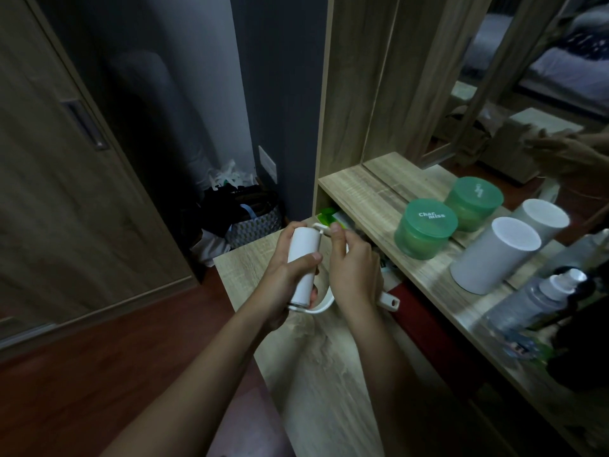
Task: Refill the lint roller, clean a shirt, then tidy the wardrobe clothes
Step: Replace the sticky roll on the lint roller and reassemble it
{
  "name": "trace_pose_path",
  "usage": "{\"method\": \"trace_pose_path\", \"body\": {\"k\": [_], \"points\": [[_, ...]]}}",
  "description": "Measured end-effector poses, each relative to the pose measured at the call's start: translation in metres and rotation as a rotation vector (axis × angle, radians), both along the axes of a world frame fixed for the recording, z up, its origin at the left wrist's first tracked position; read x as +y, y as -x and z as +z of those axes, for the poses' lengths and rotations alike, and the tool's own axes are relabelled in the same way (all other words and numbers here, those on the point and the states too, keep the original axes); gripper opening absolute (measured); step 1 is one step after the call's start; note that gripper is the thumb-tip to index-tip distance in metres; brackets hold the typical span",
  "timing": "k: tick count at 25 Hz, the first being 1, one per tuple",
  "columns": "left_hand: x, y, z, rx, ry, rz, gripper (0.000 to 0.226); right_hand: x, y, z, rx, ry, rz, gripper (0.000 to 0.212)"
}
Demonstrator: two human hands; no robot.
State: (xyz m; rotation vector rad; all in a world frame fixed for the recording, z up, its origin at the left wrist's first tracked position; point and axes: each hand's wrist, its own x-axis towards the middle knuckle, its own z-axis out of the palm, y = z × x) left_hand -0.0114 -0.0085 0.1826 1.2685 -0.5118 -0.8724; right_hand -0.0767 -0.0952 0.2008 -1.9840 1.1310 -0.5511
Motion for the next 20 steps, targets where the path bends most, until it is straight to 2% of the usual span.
{"method": "trace_pose_path", "body": {"k": [12, 20], "points": [[0.0053, 0.0005, -0.0018, -0.198, 0.030, 0.022, 0.045, 0.0053, -0.0021, -0.0024, -0.036, 0.037, 0.018, 0.044], [0.0082, -0.0002, 0.0013, -0.335, -0.023, 0.053, 0.051, 0.0090, -0.0014, -0.0043, -0.177, 0.077, -0.015, 0.039]]}}
